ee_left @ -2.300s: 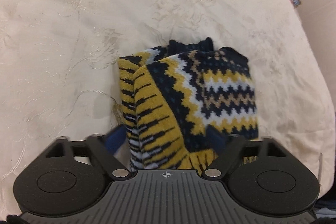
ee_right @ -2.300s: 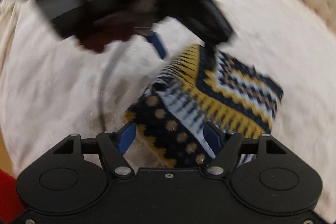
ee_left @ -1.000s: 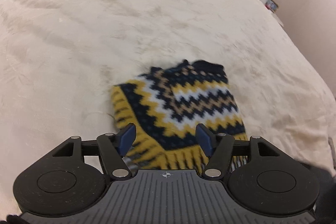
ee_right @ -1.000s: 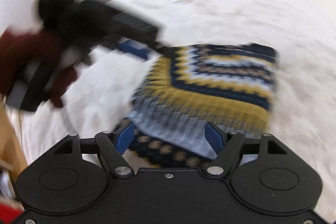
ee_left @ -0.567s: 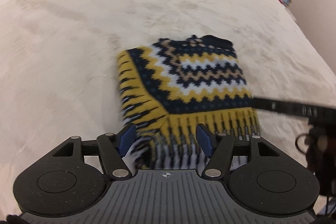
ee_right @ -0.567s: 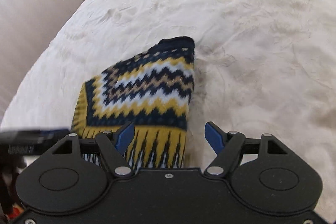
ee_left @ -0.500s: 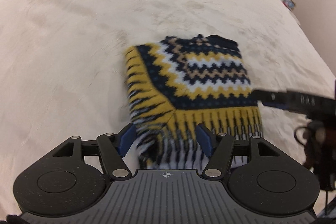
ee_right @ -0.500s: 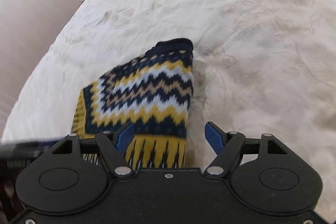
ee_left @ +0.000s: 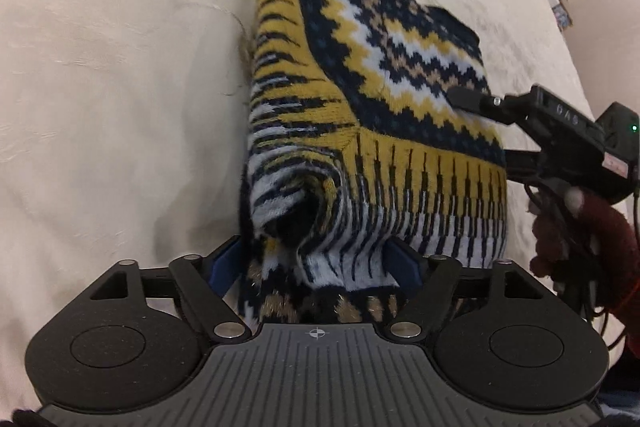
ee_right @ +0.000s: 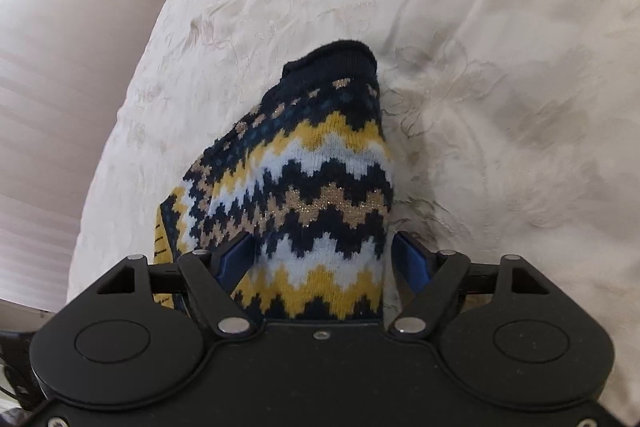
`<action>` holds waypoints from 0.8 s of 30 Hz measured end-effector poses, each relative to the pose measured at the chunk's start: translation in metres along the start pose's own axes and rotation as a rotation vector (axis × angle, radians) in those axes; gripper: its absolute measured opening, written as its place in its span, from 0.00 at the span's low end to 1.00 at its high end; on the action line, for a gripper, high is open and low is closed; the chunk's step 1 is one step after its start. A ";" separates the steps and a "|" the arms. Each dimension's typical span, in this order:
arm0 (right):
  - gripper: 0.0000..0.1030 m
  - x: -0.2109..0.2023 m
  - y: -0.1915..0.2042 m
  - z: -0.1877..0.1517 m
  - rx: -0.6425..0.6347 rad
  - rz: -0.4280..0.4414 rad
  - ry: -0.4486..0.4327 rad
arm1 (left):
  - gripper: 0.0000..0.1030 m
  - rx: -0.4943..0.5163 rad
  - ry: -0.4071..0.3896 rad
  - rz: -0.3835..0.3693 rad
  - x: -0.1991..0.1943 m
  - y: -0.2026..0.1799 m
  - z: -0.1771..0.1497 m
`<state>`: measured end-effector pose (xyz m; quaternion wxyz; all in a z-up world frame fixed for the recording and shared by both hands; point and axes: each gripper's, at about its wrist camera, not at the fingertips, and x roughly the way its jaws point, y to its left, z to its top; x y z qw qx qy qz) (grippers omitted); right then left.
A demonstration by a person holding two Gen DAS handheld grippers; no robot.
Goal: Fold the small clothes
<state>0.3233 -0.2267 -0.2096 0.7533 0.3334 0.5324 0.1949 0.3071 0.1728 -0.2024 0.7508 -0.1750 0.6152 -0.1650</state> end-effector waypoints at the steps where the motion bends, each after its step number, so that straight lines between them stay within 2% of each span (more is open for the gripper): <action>1: 0.79 0.002 -0.002 0.001 0.010 0.011 0.001 | 0.78 -0.007 0.006 -0.015 0.004 0.001 0.002; 7: 0.81 0.012 -0.004 0.003 0.040 0.060 -0.003 | 0.81 -0.027 0.036 -0.100 0.016 0.005 0.012; 9: 0.78 0.011 -0.003 0.001 0.044 0.071 0.001 | 0.77 -0.042 0.049 -0.185 0.017 0.008 0.015; 10: 0.64 0.011 -0.002 0.000 0.037 0.065 0.003 | 0.71 -0.051 0.060 -0.225 0.018 0.010 0.019; 12: 0.47 0.008 0.005 -0.002 0.009 0.027 0.011 | 0.68 -0.048 0.080 -0.271 0.018 0.009 0.022; 13: 0.45 0.005 0.009 -0.004 -0.001 0.018 0.009 | 0.68 -0.030 0.091 -0.284 0.018 0.005 0.022; 18: 0.42 -0.020 0.029 -0.016 -0.029 -0.002 -0.022 | 0.68 0.047 0.103 -0.336 0.006 -0.014 0.012; 24: 0.42 -0.065 0.027 -0.057 -0.021 -0.058 -0.026 | 0.68 0.090 0.158 -0.379 0.001 -0.044 -0.037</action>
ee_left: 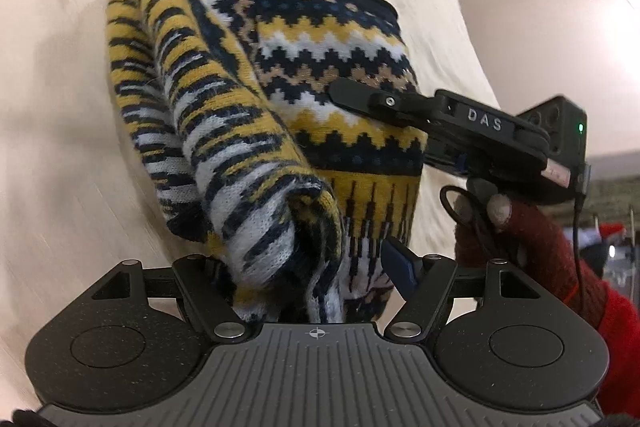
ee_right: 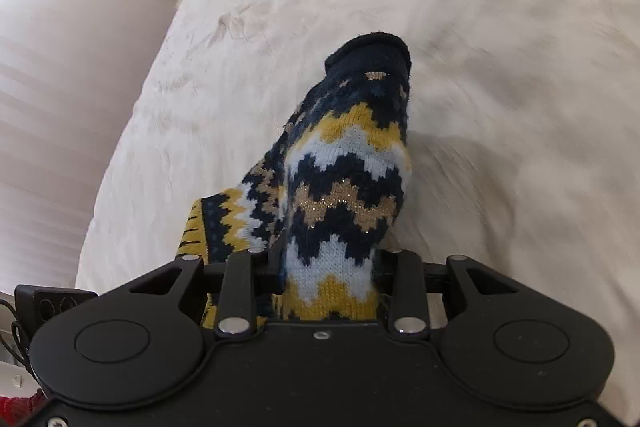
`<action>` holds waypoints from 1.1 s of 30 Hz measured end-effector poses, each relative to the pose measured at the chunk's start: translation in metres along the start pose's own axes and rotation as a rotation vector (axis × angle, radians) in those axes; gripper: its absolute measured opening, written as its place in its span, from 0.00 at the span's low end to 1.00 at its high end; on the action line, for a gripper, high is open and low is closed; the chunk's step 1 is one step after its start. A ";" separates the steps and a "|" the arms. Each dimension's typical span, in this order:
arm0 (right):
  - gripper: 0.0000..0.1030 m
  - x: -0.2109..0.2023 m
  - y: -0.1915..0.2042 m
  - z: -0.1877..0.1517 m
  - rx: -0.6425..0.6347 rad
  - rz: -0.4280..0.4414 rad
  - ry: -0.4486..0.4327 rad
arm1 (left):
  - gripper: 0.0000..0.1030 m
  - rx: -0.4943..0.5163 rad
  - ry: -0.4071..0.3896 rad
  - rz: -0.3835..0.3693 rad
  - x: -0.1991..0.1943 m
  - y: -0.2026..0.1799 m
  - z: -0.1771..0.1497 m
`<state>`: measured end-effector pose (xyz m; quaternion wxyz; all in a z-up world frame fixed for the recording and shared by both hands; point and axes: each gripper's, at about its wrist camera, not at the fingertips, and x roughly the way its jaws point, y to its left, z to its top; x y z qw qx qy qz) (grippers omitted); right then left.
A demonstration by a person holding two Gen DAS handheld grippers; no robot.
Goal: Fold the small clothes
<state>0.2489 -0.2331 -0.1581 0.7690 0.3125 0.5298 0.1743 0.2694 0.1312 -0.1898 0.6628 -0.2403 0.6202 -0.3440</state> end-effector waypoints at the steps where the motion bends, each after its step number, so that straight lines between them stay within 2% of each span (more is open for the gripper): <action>1: 0.42 -0.009 -0.004 -0.009 0.006 -0.010 0.005 | 0.68 0.009 0.017 -0.001 0.005 -0.007 -0.012; 5: 0.42 -0.045 -0.022 -0.049 0.025 -0.028 0.037 | 0.68 0.012 0.057 0.000 0.022 -0.028 -0.061; 8: 0.45 -0.064 -0.032 -0.071 -0.009 -0.036 0.068 | 0.68 0.020 0.069 0.050 0.034 -0.042 -0.095; 9: 0.47 -0.066 -0.033 -0.076 -0.028 -0.049 0.075 | 0.68 0.023 0.063 0.089 0.037 -0.045 -0.103; 11: 0.55 -0.071 -0.039 -0.085 -0.084 -0.118 0.076 | 0.69 0.038 0.023 0.212 0.041 -0.048 -0.115; 13: 0.65 -0.078 -0.043 -0.090 -0.127 -0.196 0.050 | 0.70 0.051 -0.033 0.382 0.042 -0.046 -0.123; 14: 0.65 -0.084 -0.046 -0.093 -0.135 -0.220 0.030 | 0.70 0.041 -0.066 0.452 0.040 -0.042 -0.127; 16: 0.69 -0.097 -0.052 -0.099 -0.137 -0.241 -0.009 | 0.78 0.010 -0.119 0.511 0.035 -0.032 -0.135; 17: 0.72 -0.103 -0.055 -0.101 -0.145 -0.260 -0.021 | 0.83 0.003 -0.137 0.526 0.033 -0.029 -0.139; 19: 0.74 -0.109 -0.059 -0.109 -0.176 -0.300 -0.022 | 0.83 -0.009 -0.160 0.541 0.029 -0.027 -0.147; 21: 0.74 -0.119 -0.061 -0.115 -0.199 -0.298 -0.046 | 0.83 0.000 -0.192 0.557 0.024 -0.037 -0.155; 24: 0.76 -0.140 -0.056 -0.130 -0.240 -0.287 -0.110 | 0.82 0.065 -0.266 0.621 0.011 -0.062 -0.176; 26: 0.85 -0.153 -0.049 -0.142 -0.289 -0.275 -0.155 | 0.82 0.110 -0.332 0.659 0.015 -0.089 -0.186; 28: 0.97 -0.166 -0.041 -0.153 -0.342 -0.261 -0.200 | 0.82 0.161 -0.391 0.682 0.002 -0.109 -0.190; 33: 0.99 -0.190 -0.020 -0.174 -0.413 -0.235 -0.294 | 0.82 0.265 -0.483 0.708 -0.009 -0.158 -0.194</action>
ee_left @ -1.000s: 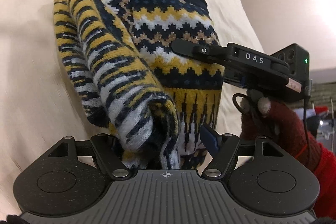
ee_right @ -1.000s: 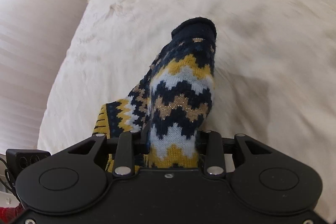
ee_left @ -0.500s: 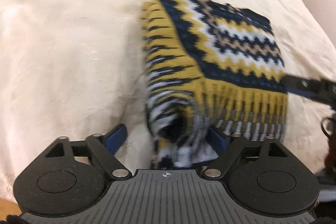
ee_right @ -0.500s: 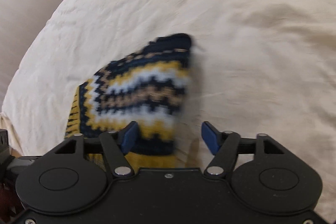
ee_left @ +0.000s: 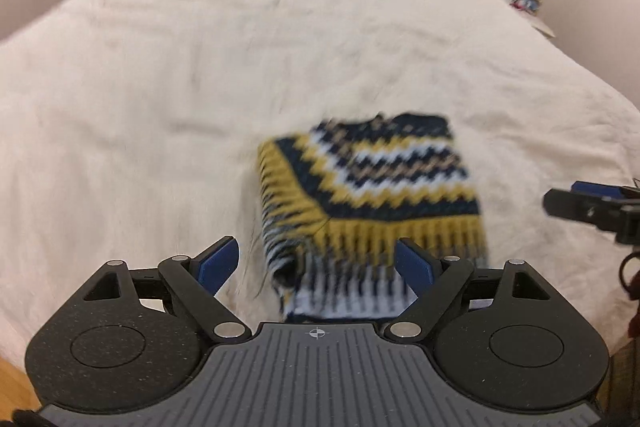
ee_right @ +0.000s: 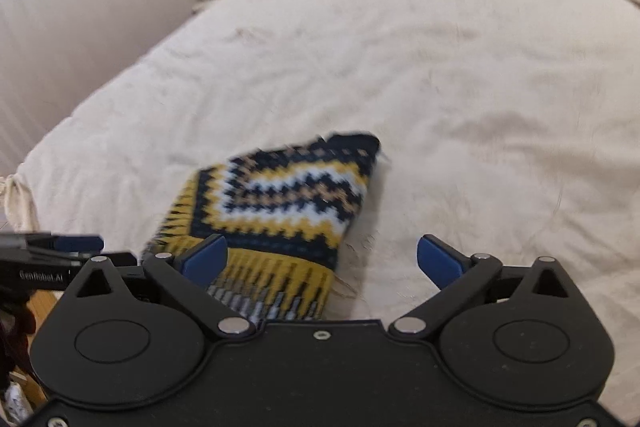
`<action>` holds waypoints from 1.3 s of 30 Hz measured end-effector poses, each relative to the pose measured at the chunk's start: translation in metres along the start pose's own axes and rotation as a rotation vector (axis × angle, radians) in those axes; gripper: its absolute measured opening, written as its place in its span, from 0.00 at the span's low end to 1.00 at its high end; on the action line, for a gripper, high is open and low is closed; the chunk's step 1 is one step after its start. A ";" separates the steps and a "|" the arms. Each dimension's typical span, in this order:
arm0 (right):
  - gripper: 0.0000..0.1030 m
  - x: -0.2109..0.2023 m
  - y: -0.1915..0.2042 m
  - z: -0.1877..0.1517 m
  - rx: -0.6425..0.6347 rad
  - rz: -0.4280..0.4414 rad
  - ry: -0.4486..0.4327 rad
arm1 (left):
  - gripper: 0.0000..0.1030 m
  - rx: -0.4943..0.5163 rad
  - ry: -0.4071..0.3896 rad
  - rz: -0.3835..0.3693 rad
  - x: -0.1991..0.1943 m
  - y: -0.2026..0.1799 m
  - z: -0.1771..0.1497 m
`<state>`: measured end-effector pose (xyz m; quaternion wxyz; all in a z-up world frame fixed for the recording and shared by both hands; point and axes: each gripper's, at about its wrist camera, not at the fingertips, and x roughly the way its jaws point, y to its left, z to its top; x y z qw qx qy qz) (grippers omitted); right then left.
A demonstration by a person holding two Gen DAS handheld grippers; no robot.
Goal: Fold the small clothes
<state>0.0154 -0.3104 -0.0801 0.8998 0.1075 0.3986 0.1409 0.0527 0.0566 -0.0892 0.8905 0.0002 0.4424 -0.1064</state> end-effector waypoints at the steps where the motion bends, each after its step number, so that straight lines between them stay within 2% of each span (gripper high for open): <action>1: 0.99 -0.006 0.004 -0.001 -0.005 -0.006 -0.014 | 0.82 0.011 -0.020 0.000 -0.007 -0.005 0.003; 5: 0.99 -0.027 0.013 -0.004 -0.018 -0.016 -0.076 | 0.82 0.028 -0.062 0.010 -0.021 -0.030 0.011; 11: 0.99 -0.052 0.018 -0.005 -0.006 -0.036 -0.137 | 0.82 0.051 -0.128 0.098 -0.046 -0.057 0.019; 15: 0.99 -0.064 0.018 -0.007 0.035 -0.085 -0.159 | 0.82 0.064 -0.135 0.161 -0.046 -0.068 0.022; 21: 0.99 -0.073 0.028 -0.011 0.017 -0.298 -0.155 | 0.82 0.069 -0.078 0.222 -0.045 -0.073 0.019; 28: 0.98 -0.075 0.027 -0.015 0.035 -0.200 -0.066 | 0.82 0.020 0.046 0.175 -0.036 -0.069 0.008; 39: 0.98 -0.067 0.041 -0.025 0.021 -0.174 0.016 | 0.82 0.009 0.179 0.168 -0.021 -0.064 -0.007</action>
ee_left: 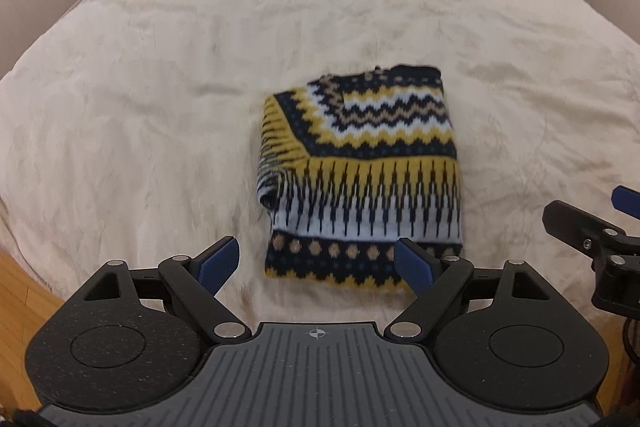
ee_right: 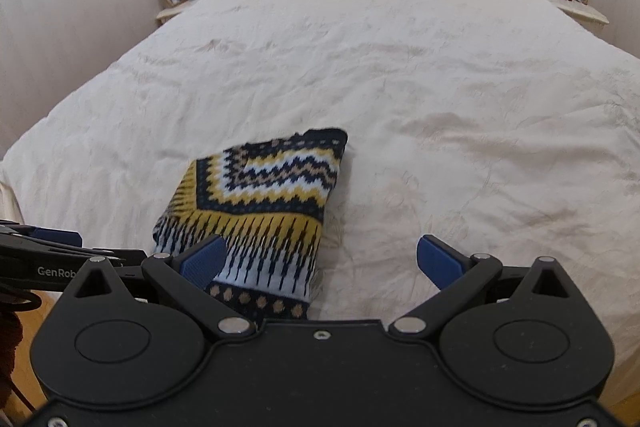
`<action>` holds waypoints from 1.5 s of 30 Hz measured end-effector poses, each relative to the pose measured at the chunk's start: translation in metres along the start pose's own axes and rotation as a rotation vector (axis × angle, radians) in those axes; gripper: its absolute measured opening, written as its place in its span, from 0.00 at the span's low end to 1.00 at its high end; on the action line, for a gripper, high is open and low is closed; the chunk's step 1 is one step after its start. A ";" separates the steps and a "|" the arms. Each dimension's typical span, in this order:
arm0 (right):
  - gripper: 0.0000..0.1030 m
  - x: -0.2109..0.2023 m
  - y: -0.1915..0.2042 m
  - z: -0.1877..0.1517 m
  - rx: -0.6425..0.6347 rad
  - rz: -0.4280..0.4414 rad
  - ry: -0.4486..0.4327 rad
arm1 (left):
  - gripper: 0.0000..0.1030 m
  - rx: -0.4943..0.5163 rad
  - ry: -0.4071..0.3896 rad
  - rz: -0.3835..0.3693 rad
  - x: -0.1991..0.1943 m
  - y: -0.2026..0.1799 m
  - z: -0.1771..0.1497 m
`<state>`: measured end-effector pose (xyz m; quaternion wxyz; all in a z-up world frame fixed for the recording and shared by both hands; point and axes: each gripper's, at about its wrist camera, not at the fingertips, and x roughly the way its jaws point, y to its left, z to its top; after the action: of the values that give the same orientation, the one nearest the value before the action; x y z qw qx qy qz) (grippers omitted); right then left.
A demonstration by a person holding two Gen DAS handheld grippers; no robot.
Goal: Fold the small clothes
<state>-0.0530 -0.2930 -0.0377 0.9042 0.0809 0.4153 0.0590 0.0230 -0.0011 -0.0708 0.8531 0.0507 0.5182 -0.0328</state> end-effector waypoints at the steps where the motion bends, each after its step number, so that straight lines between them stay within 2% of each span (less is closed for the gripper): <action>1: 0.98 0.001 0.001 -0.001 0.001 0.000 0.007 | 0.82 0.003 0.006 0.003 0.002 0.000 0.000; 15: 0.98 0.015 0.002 -0.008 0.025 -0.010 0.078 | 0.82 -0.013 0.084 0.000 0.017 0.014 -0.012; 27: 0.98 0.024 -0.001 -0.016 0.036 -0.022 0.141 | 0.82 -0.035 0.092 0.030 0.020 0.025 -0.011; 45: 0.98 0.023 -0.002 -0.018 0.044 -0.022 0.144 | 0.82 -0.030 0.090 0.032 0.018 0.025 -0.014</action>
<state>-0.0515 -0.2890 -0.0665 0.8704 0.0919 0.4815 0.0457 0.0222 0.0252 -0.0920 0.8300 0.0476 0.5557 -0.0091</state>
